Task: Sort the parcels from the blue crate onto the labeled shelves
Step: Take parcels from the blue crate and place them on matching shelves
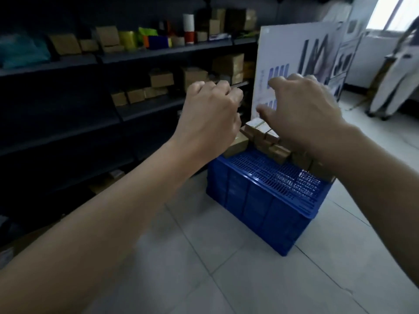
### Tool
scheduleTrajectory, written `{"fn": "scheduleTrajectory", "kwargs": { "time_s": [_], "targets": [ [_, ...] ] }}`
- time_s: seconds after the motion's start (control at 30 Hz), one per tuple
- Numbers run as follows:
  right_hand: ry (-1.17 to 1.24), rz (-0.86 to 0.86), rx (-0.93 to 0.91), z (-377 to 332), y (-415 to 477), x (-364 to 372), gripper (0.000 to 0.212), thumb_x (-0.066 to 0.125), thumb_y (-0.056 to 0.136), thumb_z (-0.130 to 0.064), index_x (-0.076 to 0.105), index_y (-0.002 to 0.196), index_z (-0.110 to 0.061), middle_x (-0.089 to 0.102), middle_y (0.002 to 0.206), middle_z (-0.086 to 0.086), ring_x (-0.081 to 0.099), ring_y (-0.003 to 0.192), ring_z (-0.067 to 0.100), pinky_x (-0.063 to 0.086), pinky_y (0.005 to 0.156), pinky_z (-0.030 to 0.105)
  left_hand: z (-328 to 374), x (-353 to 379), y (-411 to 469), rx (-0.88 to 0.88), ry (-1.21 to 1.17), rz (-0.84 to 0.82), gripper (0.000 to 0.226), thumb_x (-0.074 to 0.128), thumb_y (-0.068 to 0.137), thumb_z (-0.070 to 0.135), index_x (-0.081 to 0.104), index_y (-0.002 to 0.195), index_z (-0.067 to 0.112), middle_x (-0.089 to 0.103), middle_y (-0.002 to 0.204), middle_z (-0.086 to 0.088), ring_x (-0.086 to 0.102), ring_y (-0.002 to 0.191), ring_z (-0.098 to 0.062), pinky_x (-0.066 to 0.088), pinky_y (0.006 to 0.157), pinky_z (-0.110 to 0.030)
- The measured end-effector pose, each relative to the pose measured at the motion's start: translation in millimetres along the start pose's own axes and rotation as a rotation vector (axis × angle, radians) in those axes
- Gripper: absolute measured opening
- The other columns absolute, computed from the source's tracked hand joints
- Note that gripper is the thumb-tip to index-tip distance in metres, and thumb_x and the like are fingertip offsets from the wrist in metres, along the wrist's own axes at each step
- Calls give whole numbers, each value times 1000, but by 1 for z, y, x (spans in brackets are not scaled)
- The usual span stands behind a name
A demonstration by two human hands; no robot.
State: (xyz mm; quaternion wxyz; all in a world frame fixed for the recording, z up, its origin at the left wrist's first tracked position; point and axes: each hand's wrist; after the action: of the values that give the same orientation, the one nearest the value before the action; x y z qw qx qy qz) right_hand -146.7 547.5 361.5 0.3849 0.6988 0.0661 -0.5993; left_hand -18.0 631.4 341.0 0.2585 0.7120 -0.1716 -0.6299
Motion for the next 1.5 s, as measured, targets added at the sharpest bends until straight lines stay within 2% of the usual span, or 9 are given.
{"fn": "scheduleTrajectory", "kwargs": {
  "time_s": [0.17,0.4,0.73,0.93,1.03,1.27,1.33,1.4,1.5],
  "targets": [
    [-43,-28,166,51,58,50,46,52,93,-39,54,125,-5,58,116,21,52,111,40,43,87,45,-12,70,80,105,-128,-40,31,50,93,26,59,121,13,61,119,-5,55,111,-23,35,101,-37],
    [-144,-104,365,170,105,121,41,52,93,-31,54,125,-6,60,113,22,53,107,40,45,82,44,40,177,175,215,-301,-86,26,51,92,25,61,114,15,62,113,-4,56,105,-23,32,98,-36],
    [-41,-308,473,333,187,246,41,52,95,-33,52,126,-6,59,115,18,55,107,37,45,86,43,118,340,314,146,-401,-259,24,51,91,22,61,110,11,62,110,-6,57,101,-25,38,92,-39],
    [50,-417,572,402,208,318,39,51,95,-30,51,125,-5,59,118,18,55,108,36,46,85,42,147,443,357,55,-513,-498,28,52,93,25,59,117,12,60,118,-8,54,109,-27,40,96,-43],
    [148,-436,656,431,214,360,41,53,94,-27,50,128,-5,59,123,17,56,109,34,46,85,41,155,496,376,-17,-585,-627,27,53,92,24,58,116,11,61,117,-10,56,102,-27,47,86,-39],
    [413,-480,1008,495,219,469,45,57,91,-22,49,132,-4,58,127,15,57,105,29,40,72,31,179,625,412,-57,-622,-924,43,59,91,28,49,129,10,54,129,-11,55,108,-26,44,78,-32],
    [528,-501,1159,510,223,498,43,57,92,-21,50,128,1,58,121,16,58,99,27,44,70,33,183,658,421,-69,-619,-972,44,59,91,28,47,129,9,53,129,-12,54,105,-26,45,78,-33],
    [633,-542,1280,522,224,525,31,56,94,-21,55,115,1,59,103,13,61,80,22,49,60,32,188,691,426,-88,-632,-1034,44,59,90,27,46,128,10,52,128,-12,52,98,-22,44,77,-33],
    [801,-533,1424,538,226,562,23,54,96,-19,55,110,-2,61,99,7,49,59,9,37,41,18,192,735,432,-134,-636,-1119,50,60,90,27,40,133,11,49,131,-12,50,99,-22,41,77,-32]
  ]
}}
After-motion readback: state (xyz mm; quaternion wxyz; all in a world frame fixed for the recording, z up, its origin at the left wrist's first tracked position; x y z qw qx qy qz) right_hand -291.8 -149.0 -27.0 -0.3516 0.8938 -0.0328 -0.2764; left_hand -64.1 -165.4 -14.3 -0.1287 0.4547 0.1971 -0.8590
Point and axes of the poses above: each hand's wrist, its own y-axis towards the middle knuckle, its own x-axis out of the palm, z = x × y
